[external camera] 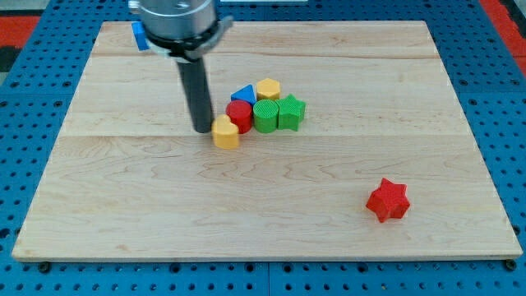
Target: Move the yellow heart to the bottom of the green star
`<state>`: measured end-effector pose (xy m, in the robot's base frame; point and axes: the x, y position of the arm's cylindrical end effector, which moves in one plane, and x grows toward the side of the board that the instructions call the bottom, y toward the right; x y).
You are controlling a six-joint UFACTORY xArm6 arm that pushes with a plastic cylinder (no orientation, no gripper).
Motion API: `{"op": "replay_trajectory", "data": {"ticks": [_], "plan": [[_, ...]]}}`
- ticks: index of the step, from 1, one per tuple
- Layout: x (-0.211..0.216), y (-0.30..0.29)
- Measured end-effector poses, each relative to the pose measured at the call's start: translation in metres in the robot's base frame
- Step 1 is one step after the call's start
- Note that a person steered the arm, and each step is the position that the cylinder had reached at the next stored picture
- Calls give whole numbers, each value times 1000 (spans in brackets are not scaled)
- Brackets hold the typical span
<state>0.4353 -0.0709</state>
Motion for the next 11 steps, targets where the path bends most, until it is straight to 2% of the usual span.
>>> {"op": "replay_trajectory", "data": {"ticks": [1,3,4,7,10,11], "plan": [[3,30],[30,-6],[42,5],[45,92],[43,159],[30,170]]}}
